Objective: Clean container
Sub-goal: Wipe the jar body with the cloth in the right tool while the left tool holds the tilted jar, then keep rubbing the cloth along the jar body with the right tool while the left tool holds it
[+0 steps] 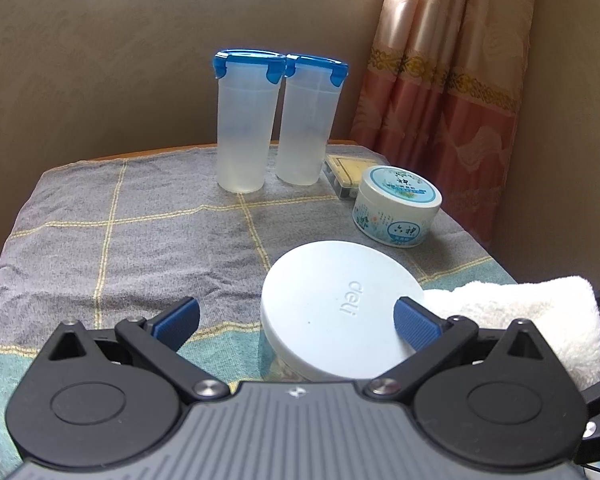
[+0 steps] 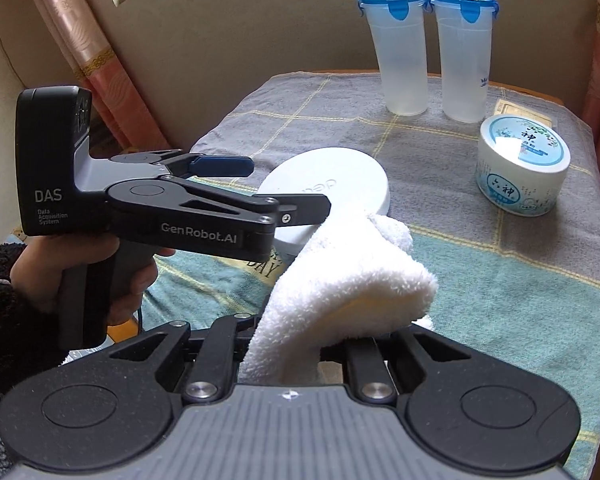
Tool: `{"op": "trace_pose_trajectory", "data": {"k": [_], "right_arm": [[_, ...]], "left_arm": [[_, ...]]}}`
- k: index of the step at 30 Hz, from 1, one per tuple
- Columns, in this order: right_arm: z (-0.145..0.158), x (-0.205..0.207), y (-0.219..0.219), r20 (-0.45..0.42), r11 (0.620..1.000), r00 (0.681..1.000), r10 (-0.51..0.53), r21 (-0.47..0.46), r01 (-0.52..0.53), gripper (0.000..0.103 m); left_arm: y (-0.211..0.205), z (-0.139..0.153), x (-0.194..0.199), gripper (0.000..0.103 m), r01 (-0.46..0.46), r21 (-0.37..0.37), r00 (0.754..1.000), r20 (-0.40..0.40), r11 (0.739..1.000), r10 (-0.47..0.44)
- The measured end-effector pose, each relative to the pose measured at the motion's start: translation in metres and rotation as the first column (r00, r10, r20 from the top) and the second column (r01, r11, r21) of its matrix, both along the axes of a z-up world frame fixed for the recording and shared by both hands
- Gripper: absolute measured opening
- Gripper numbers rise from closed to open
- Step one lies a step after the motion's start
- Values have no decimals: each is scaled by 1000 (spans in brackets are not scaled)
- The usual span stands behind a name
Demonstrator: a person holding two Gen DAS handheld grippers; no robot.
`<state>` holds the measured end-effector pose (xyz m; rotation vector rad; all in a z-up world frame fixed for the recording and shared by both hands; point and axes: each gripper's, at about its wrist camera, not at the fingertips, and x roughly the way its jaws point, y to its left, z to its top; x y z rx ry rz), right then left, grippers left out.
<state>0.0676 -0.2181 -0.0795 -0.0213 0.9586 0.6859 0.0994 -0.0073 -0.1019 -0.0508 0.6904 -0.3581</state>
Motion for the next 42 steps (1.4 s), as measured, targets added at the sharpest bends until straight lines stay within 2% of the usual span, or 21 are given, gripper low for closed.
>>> {"op": "trace_pose_trajectory", "data": {"k": [11,29,42], "right_arm": [[2,18,-11,-3,998,998,-59,17,59,17],[4,75,-32,36,991,990,-137,-1,137,17],[-4,31,-21,1,995,995,-98,15,97,17]], "left_arm": [[3,-1,1,103,0,-17,1000,-7,1000,0],[3,0,4,103,-7,-25,999,-34,1000,7],[6,-3,5,103,-20,-51,999,-50,999,17]]}}
